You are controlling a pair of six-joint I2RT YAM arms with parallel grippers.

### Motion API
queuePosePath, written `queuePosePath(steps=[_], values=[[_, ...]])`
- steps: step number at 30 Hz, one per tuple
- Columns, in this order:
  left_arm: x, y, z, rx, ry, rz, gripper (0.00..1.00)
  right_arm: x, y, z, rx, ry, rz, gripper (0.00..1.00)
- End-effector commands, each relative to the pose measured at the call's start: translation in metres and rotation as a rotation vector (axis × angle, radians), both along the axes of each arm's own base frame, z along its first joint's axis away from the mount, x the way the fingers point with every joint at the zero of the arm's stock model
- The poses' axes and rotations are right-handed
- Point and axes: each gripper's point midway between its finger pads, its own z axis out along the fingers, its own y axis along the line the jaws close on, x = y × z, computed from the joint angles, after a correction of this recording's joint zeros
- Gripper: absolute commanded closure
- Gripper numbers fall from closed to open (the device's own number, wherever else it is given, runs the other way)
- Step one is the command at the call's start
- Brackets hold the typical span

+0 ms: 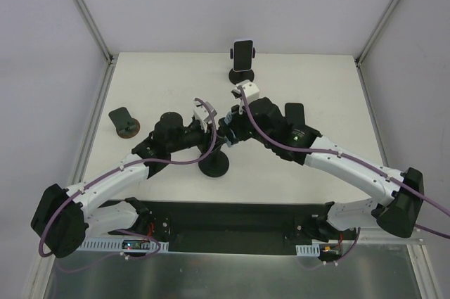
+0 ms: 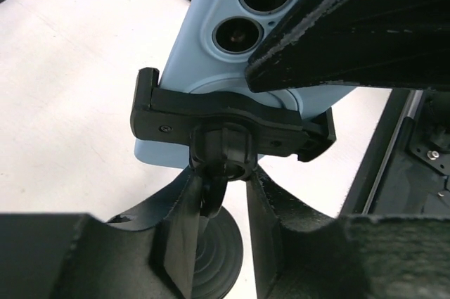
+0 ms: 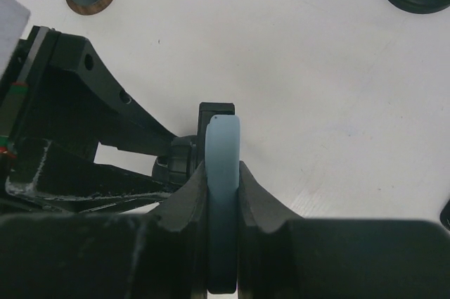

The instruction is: Remove the phone from the phone stand

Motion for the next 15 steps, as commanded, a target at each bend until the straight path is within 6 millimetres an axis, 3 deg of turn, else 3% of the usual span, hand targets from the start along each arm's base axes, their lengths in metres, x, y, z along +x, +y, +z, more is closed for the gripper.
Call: queuePosePath(steps=[1,6,11,12,15], values=[[0.023,0.009,-0.001,0.027,-0.096,0.098,0.66,-0.009,0.017,0.020,0.035,-0.007,0.088,0.99],[0.026,0.006,-0.017,0.034,-0.075,0.097,0.55,-0.011,0.019,0.019,0.041,0.004,0.097,0.99],[0.027,0.004,-0.023,0.032,-0.067,0.095,0.54,-0.015,0.020,0.018,0.043,0.012,0.109,0.99],[0.027,0.004,-0.024,0.033,-0.069,0.095,0.56,-0.016,0.020,0.017,0.043,0.014,0.113,0.99],[0.028,0.005,-0.025,0.036,-0.072,0.100,0.74,-0.020,0.023,0.014,0.036,0.024,0.128,0.99]])
